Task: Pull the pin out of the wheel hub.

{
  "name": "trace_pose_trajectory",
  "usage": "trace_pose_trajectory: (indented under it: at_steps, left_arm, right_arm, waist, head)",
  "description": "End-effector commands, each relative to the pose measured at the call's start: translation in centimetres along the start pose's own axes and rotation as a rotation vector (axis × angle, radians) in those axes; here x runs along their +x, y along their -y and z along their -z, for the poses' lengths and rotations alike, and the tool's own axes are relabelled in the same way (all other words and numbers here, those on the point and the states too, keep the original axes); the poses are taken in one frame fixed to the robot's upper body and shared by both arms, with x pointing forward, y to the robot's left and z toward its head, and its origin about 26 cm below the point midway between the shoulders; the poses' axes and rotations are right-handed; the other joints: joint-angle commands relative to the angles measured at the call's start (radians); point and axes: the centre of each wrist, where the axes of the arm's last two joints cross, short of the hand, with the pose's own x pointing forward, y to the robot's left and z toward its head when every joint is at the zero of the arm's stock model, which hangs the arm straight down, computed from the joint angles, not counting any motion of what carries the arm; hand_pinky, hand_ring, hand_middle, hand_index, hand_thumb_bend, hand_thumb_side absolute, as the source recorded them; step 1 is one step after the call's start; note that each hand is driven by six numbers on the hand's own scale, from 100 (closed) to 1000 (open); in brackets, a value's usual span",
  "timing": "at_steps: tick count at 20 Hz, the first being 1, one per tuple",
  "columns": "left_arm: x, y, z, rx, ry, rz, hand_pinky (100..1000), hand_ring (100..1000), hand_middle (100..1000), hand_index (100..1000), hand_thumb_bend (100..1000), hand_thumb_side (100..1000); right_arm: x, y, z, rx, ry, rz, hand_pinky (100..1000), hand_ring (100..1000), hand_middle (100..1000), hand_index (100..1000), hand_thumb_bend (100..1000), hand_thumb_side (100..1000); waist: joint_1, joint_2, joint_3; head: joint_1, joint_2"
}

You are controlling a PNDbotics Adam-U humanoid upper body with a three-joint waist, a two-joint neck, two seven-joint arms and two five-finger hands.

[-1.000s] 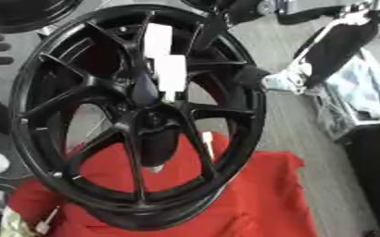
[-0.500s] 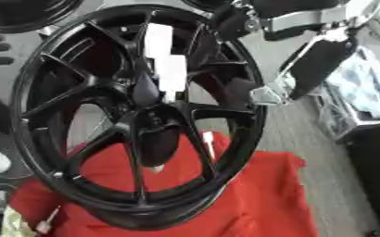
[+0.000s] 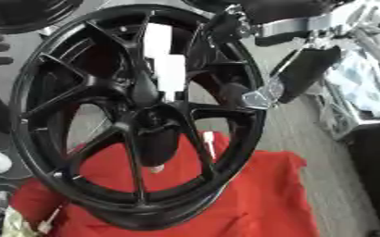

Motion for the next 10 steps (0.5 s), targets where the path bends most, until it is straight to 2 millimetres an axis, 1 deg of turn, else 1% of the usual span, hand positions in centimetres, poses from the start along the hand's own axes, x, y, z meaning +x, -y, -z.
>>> trace_pose_trajectory:
  at_steps: [1,6,10]
  left_arm:
    - [0.8,-0.8,0.2,0.018,0.023,0.015,702,727,648,722,100,771]
    - [0.7,-0.9,0.2,0.030,0.019,0.009,702,725,646,721,100,772]
    - [0.6,-0.9,0.2,0.036,0.014,0.005,702,724,644,719,100,773]
  right_arm:
    - [-0.9,1.0,-0.3,-0.058,-0.033,0.024,888,722,720,880,100,441]
    - [-2.3,1.1,0.7,-0.077,-0.050,0.095,915,735,732,882,100,488]
    - [-3.1,1.0,1.5,-0.070,-0.055,0.129,924,730,724,891,100,506]
  waist:
    - [0.001,-0.021,-0.001]
    - [-0.002,-0.023,0.001]
    - [-0.005,-0.024,0.006]
  head:
    - [-0.002,0.006]
    - [-0.009,0.006]
    - [-0.012,0.006]
